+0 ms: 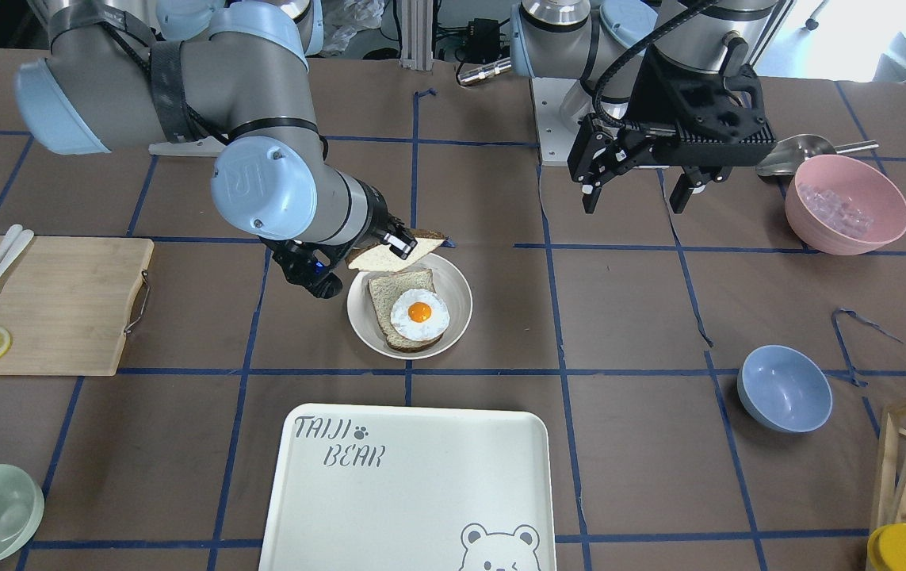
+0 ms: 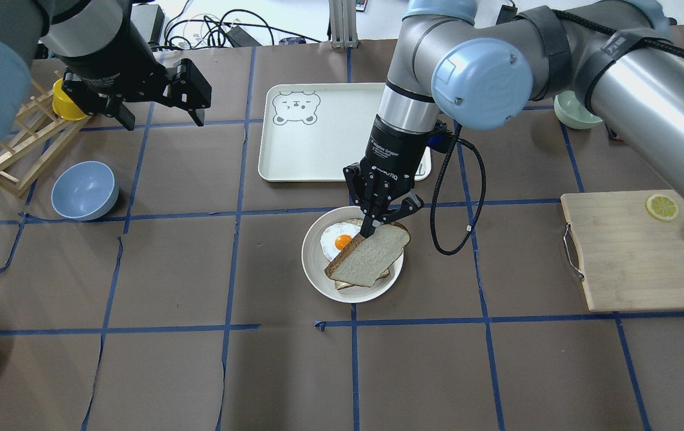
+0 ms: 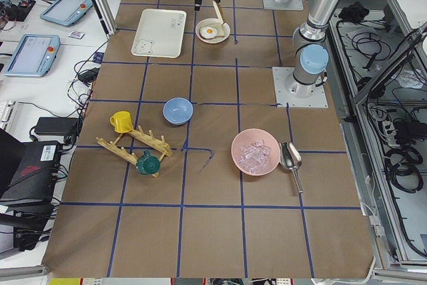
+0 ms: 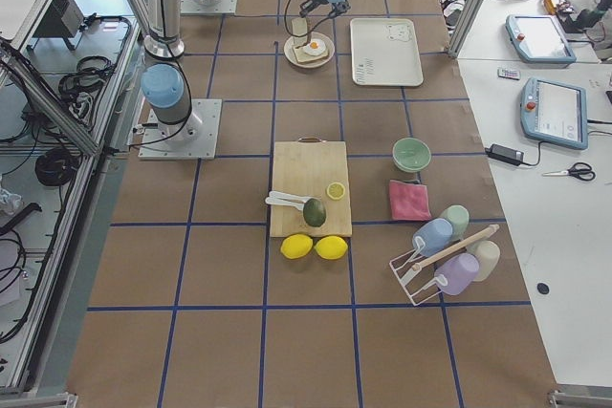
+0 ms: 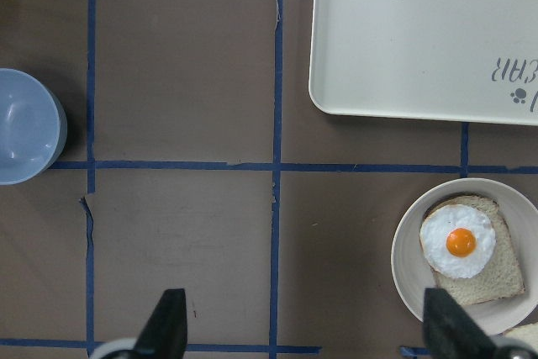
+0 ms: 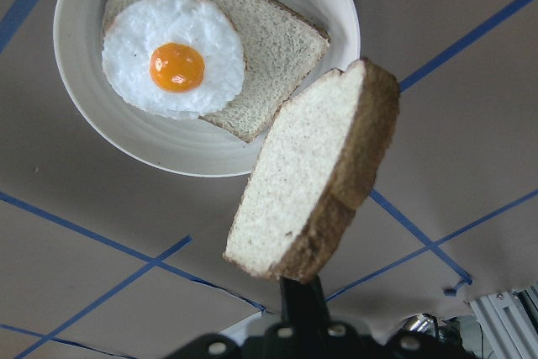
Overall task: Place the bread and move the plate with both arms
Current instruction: 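Lower the bread slice onto the egg toast and release it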
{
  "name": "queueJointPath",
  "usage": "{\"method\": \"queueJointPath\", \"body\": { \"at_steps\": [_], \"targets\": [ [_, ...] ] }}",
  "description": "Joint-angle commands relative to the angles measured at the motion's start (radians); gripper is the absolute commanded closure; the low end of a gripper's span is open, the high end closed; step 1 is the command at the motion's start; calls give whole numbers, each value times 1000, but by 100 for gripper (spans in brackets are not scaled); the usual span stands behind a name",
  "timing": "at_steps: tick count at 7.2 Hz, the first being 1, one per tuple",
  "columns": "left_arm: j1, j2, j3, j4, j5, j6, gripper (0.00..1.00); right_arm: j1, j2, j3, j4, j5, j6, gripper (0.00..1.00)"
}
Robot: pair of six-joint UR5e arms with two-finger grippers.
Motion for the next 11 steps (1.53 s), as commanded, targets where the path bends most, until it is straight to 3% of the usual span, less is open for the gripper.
{"method": "queueJointPath", "body": {
  "at_steps": [1,5,11],
  "targets": [
    [0,0,0,0,0,0,0,0,21,3,-47,58,-1,100],
    [1,3,0,-2,0,0,0,0,94,1,-137,66,-10,100],
    [1,3,0,-2,0,0,0,0,200,-2,-384,63,70,100]
  ]
}}
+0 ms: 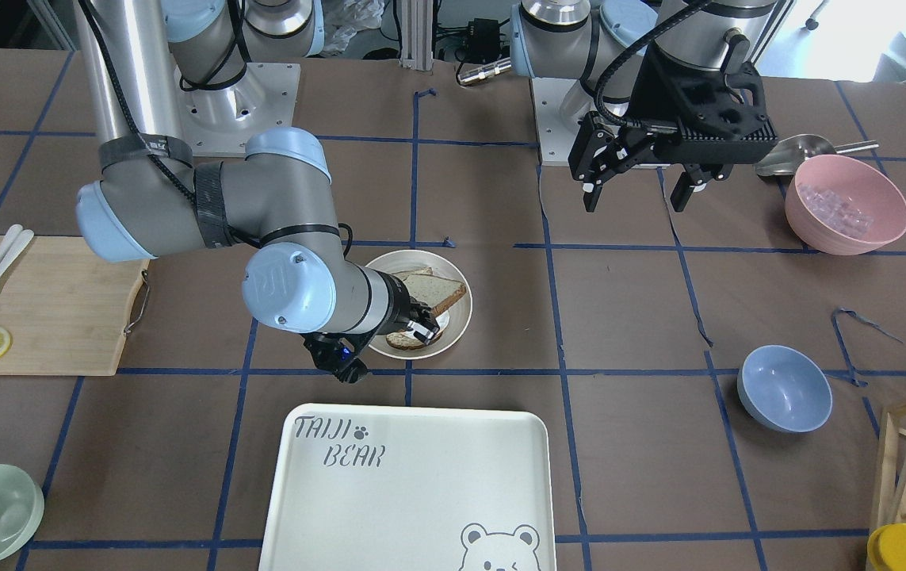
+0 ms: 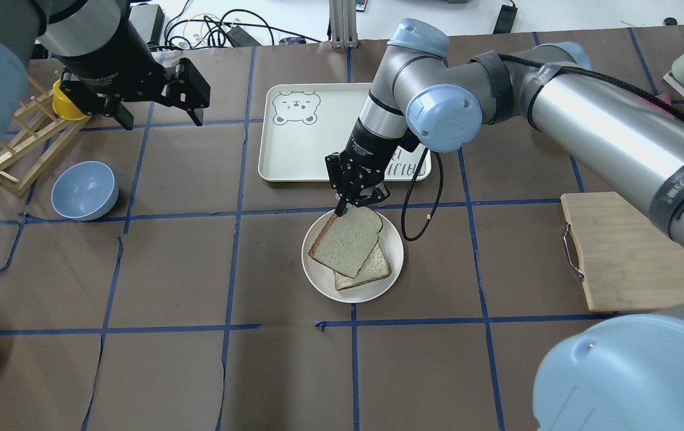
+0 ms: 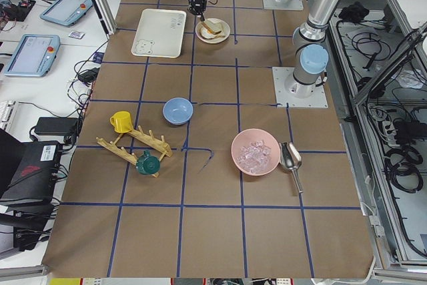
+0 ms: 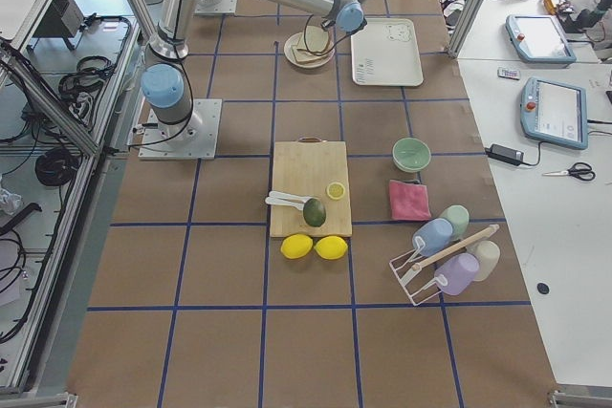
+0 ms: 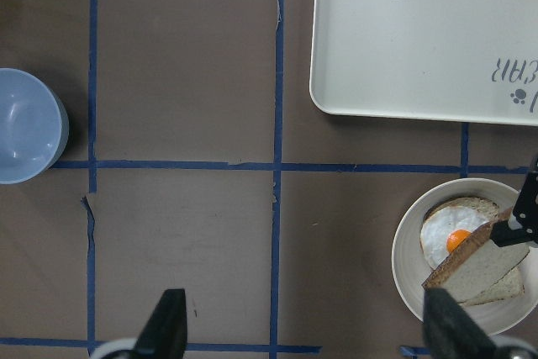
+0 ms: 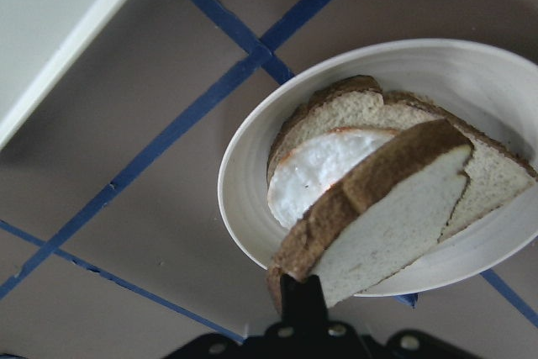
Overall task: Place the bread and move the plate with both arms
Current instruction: 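Lower the bread slice onto the egg toast and release it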
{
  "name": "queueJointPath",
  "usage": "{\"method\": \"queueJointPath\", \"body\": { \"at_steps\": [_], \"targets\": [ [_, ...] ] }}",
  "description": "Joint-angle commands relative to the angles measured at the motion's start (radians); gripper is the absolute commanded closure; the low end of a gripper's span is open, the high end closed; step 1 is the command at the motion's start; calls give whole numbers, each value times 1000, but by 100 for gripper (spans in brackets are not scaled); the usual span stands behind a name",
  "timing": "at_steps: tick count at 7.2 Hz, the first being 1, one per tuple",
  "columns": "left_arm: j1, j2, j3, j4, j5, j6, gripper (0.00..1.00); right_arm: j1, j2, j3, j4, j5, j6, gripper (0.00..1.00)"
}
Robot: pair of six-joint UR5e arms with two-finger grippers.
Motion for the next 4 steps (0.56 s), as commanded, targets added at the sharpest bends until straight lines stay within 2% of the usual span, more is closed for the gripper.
{"method": "queueJointPath", "body": {
  "at_steps": [1,4],
  "targets": [
    [0,0,0,0,0,0,0,0,34,2,-49,-7,28,100],
    [0,0,0,-2,0,0,0,0,50,25,-95,-24,20,100]
  ]
}}
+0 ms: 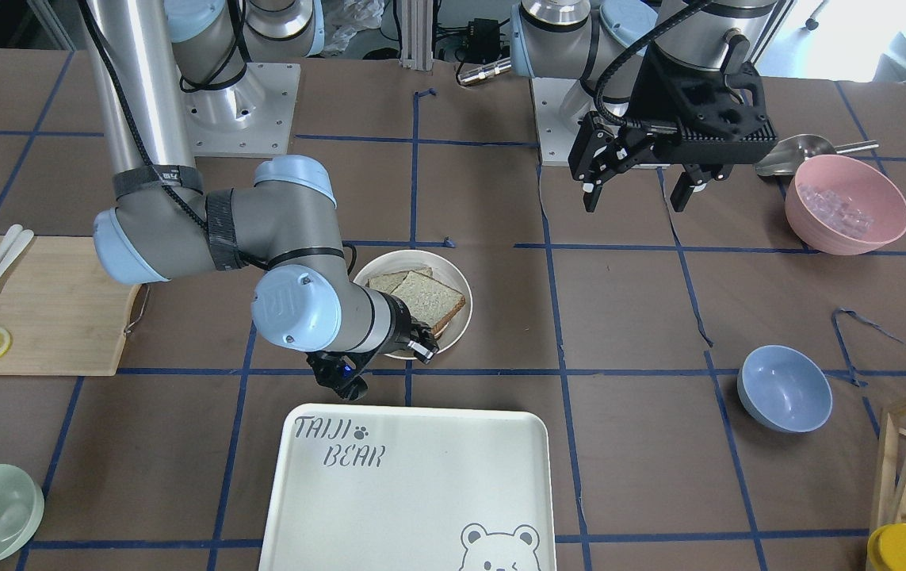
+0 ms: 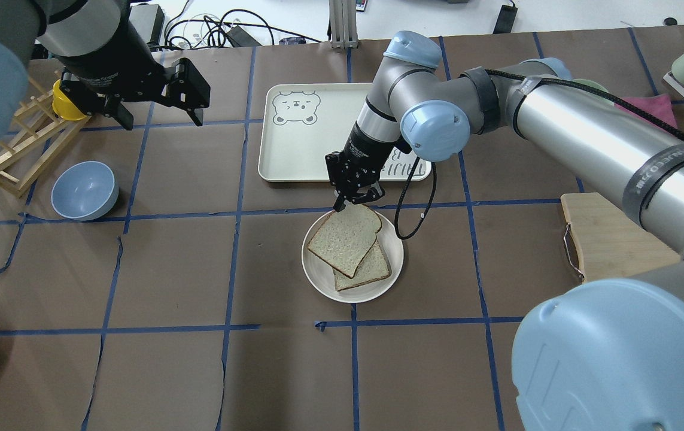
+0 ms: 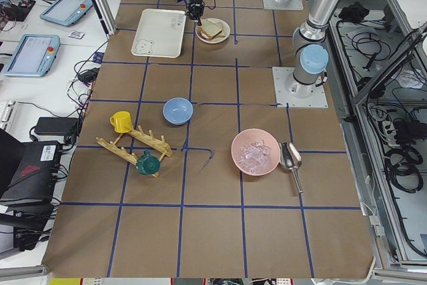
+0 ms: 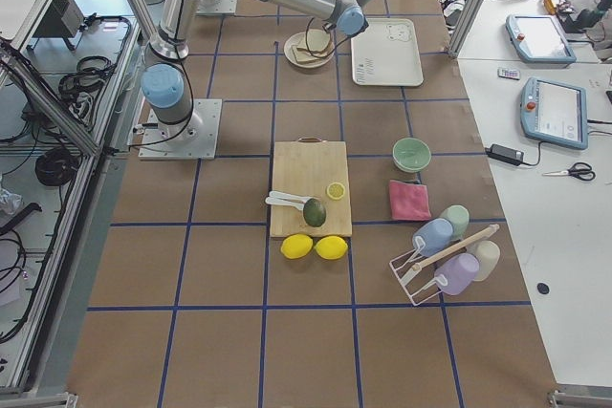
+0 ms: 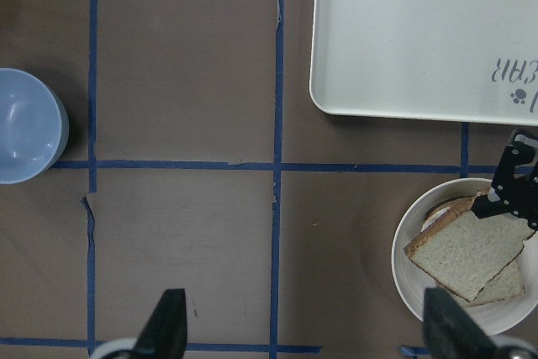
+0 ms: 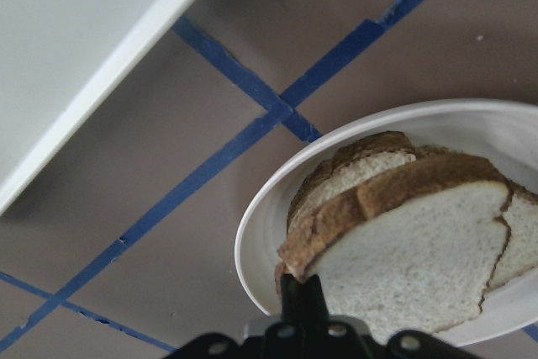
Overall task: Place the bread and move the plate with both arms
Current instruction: 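Lower the bread slice onto the egg toast and release it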
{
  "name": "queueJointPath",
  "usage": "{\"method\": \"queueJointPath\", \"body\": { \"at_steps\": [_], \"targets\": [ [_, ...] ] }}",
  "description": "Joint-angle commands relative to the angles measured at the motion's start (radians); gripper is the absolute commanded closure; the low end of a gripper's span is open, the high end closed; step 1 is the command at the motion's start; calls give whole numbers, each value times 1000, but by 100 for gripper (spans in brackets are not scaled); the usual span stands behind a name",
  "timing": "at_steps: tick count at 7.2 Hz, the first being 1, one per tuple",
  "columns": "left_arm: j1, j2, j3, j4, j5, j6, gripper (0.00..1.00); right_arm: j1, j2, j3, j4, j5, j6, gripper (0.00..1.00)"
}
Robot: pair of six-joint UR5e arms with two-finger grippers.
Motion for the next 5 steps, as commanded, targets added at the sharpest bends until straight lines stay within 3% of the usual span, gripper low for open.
{"method": "queueJointPath", "body": {
  "at_steps": [1,2,3,4,5],
  "targets": [
    [0,0,0,-1,0,0,0,0,0,14,-40,-15,-23,72],
    [0,0,0,-1,0,0,0,0,-4,22,-51,-42,-29,45],
    [0,0,0,-1,0,0,0,-2,-7,21,-52,-43,-26,35],
    [0,0,0,-1,0,0,0,-5,-44,19,-52,-73,-34,34],
    [0,0,0,-1,0,0,0,-11,-111,19,-51,-137,-75,23]
  ]
}}
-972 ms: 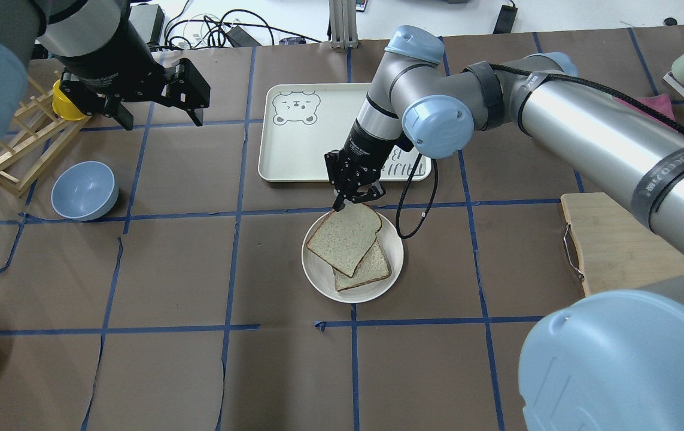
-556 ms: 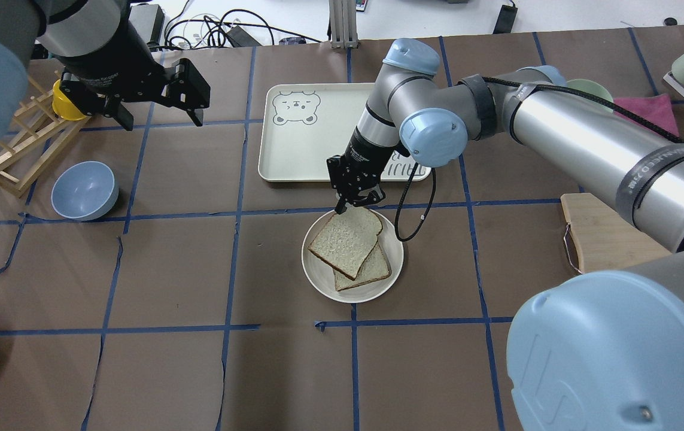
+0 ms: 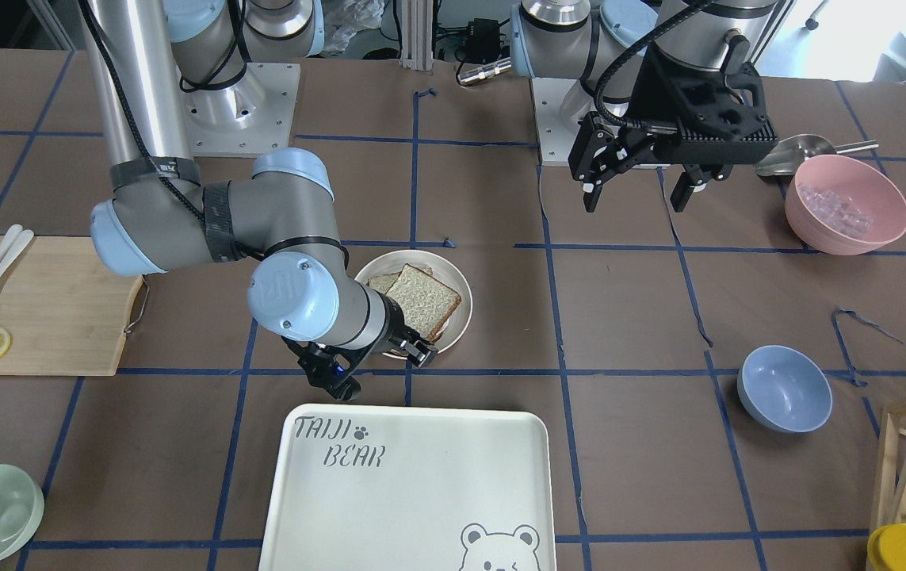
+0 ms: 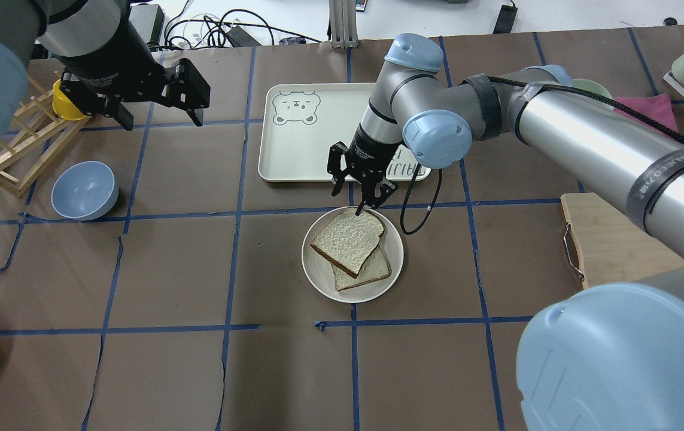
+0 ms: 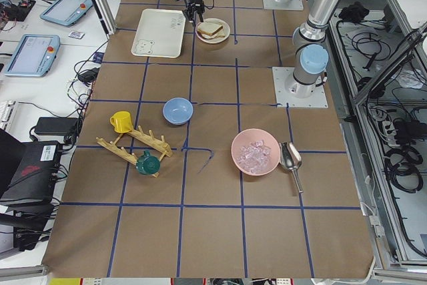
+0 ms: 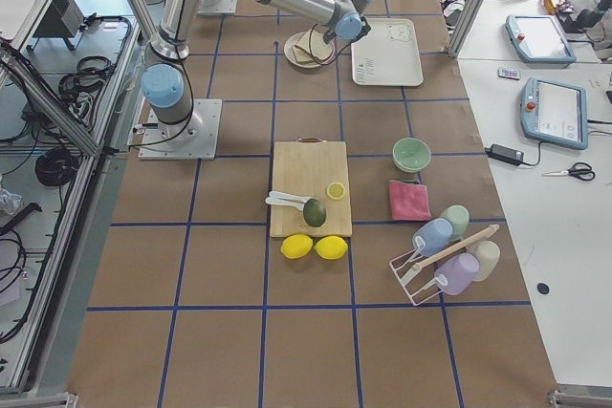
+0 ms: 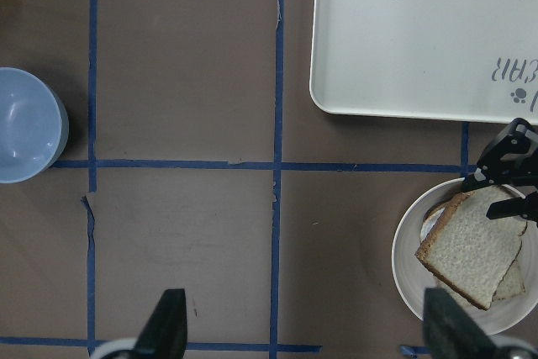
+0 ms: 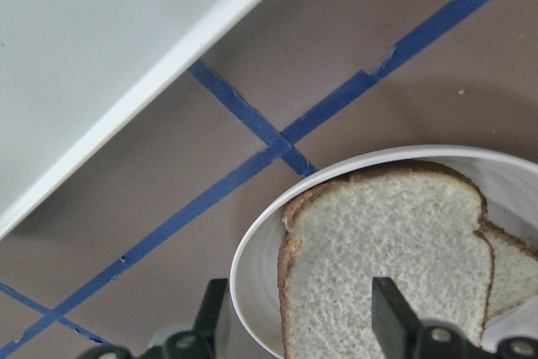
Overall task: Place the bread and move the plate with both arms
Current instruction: 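Raise the right gripper away while the left arm reaches toward the plate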
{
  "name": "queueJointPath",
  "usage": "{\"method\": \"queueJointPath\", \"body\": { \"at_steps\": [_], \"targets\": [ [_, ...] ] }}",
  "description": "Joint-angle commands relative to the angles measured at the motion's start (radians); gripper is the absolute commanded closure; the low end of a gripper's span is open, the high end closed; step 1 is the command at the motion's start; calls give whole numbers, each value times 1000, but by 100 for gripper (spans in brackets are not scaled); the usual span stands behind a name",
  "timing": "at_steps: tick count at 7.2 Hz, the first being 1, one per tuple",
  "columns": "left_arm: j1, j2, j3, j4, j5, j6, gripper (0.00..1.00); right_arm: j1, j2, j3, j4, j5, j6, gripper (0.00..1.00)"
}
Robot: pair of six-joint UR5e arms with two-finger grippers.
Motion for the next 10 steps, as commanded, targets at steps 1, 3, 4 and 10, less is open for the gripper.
{"method": "queueJointPath", "body": {
  "at_steps": [1,3,4,10],
  "targets": [
    [0,0,0,0,0,0,0,-27,-108,4,20,-122,-91,16],
    [0,0,0,0,0,0,0,-74,-212,3,79,-183,-183,0],
    [0,0,0,-2,0,0,0,-107,-243,1,142,-216,-302,0],
    [-2,0,-30,-2,-8,5,0,-148,-403,-28,327,-439,-779,0]
  ]
}}
